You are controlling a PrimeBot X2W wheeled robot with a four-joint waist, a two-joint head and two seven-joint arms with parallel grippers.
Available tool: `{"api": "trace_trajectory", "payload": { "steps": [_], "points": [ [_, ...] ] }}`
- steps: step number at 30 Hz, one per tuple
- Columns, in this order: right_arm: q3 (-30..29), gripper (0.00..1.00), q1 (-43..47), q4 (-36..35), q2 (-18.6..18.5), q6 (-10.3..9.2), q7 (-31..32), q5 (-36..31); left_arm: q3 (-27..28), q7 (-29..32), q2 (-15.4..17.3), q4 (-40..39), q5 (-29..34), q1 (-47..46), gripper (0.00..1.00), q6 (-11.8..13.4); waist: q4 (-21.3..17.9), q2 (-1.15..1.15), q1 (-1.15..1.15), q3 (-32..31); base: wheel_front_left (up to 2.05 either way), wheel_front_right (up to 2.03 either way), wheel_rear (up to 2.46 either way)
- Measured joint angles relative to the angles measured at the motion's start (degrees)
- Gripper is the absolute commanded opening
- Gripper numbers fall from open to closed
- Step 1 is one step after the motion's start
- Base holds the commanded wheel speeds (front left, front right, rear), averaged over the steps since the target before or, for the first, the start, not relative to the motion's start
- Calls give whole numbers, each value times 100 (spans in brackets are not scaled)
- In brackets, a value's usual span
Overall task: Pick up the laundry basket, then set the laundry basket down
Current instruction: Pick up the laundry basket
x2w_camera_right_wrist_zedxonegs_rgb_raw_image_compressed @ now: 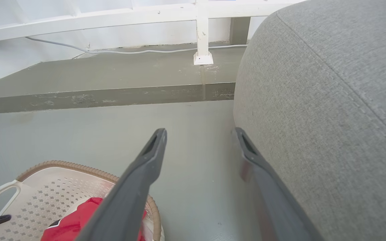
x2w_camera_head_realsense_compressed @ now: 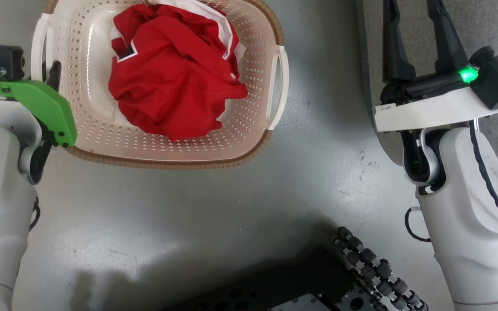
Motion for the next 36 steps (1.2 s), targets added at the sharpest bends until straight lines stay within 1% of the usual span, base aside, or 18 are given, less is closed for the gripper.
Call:
{"api": "trace_trajectory", "payload": {
  "steps": [8, 14, 20, 23, 28, 31, 36],
  "points": [
    [-38, 100, -90, 21, 3, 2, 0, -19, -33, -62, -30, 194, 7, -151, 0, -65, 27, 0, 0, 16, 0, 0, 0],
    [-94, 100, -90, 42, 4, 2, 0, -27, -31, -154, -119, 414, 7, -238, 0, -70, 64, 0, 0, -3, 0, 0, 0],
    [-201, 100, -90, 87, 8, 2, -1, -59, 146, -242, -354, 758, -109, -241, 0, 99, 157, 0, 0, -80, 0, 0, 0],
    [-231, 100, -90, 103, 9, 2, 0, -60, 210, -302, -437, 905, -197, -231, 0, 144, 226, 0, 0, -128, 0, 0, 0],
    [-272, 100, -90, 116, 9, 4, 0, -103, 334, -339, -625, 1090, -363, -119, 0, 189, 342, 0, 0, -205, 0, 0, 0],
    [-267, 100, -90, 123, 11, 56, 0, -104, 419, -355, -721, 1170, -517, -43, 0, 190, 397, 0, 0, -241, 0, 0, 0],
    [-277, 100, -90, 136, 10, 63, 0, -111, 469, -361, -784, 1285, -593, -20, 0, 188, 453, 0, 0, -272, 0, 0, 0]
  ]
}}
